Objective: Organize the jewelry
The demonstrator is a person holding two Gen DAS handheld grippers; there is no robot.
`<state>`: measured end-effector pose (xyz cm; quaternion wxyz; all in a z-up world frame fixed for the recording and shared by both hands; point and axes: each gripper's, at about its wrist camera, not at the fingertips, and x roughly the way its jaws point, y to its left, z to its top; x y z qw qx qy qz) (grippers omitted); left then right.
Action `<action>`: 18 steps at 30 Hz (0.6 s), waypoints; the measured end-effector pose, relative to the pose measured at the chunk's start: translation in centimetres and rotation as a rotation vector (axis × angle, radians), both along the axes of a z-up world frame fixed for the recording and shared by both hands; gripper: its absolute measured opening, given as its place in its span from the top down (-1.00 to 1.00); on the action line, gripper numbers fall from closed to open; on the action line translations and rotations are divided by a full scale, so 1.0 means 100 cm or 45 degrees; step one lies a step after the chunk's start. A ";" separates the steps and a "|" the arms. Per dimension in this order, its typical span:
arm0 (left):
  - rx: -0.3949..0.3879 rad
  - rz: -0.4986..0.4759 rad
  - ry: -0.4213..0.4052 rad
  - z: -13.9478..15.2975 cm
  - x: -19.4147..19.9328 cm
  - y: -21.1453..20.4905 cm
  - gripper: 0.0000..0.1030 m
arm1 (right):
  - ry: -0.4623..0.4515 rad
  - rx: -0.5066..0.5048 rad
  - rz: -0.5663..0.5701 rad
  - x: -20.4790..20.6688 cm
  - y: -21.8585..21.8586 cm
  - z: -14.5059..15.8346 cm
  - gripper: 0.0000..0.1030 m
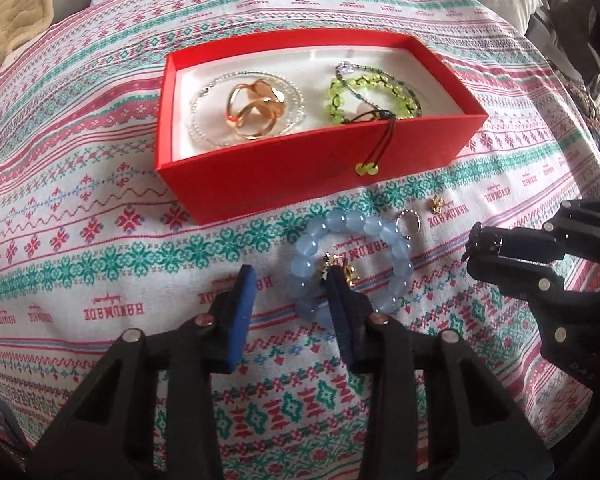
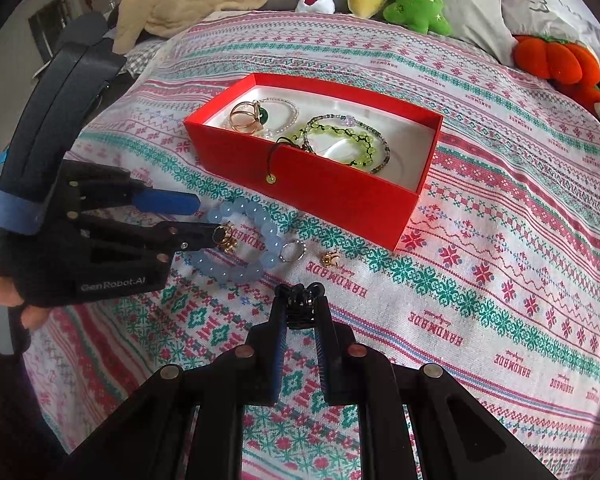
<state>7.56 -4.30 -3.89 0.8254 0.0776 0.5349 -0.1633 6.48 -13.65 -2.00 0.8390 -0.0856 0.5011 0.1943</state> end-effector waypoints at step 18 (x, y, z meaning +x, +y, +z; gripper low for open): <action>-0.060 0.020 -0.039 0.024 -0.008 0.007 0.75 | 0.001 0.020 -0.042 0.003 -0.001 0.008 0.74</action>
